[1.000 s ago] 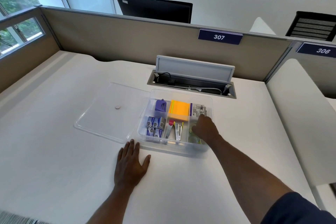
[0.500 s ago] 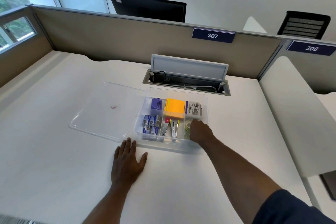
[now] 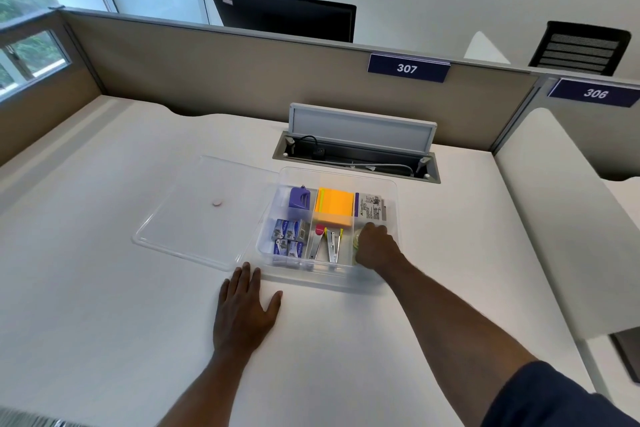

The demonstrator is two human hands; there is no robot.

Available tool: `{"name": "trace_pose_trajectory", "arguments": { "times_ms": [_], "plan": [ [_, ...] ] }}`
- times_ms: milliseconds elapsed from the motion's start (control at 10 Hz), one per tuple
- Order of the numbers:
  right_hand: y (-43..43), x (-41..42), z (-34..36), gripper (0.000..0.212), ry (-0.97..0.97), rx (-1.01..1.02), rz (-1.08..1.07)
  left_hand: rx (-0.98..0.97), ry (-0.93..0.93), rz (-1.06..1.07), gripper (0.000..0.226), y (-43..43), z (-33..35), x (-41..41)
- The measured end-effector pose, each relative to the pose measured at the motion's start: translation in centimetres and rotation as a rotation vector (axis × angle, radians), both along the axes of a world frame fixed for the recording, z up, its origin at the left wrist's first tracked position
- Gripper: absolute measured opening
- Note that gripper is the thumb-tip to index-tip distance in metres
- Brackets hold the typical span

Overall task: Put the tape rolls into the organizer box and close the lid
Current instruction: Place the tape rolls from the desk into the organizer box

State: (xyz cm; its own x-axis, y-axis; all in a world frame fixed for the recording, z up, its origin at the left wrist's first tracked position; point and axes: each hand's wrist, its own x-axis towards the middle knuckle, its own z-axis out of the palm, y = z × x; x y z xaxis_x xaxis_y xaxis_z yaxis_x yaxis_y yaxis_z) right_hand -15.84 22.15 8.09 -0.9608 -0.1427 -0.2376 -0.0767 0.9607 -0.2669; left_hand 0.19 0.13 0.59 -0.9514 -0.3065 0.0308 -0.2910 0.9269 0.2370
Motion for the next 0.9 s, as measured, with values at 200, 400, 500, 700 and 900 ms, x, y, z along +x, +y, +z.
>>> {"name": "trace_pose_trajectory", "arguments": {
  "times_ms": [200, 400, 500, 700, 900],
  "plan": [
    [-0.1, 0.0, -0.2, 0.049, -0.035, -0.044, -0.039, 0.01, 0.002, -0.001, 0.074, -0.1, 0.0, 0.0],
    [0.3, -0.4, -0.2, 0.042, -0.049, -0.148, -0.101, 0.015, 0.002, 0.0, 0.075, 0.0, 0.0, 0.1],
    [0.4, -0.5, -0.2, 0.038, -0.054, -0.156, -0.126, 0.015, 0.007, 0.0, 0.075, 0.1, 0.2, 0.1],
    [0.6, -0.6, -0.2, 0.038, -0.085, -0.126, -0.125, 0.021, 0.016, 0.002, 0.077, 0.2, 0.4, 0.1],
    [0.9, -0.4, -0.7, 0.029, -0.04, -0.064, -0.076, 0.027, 0.011, 0.001, 0.077, 0.2, 0.5, 0.1]
  ]
}}
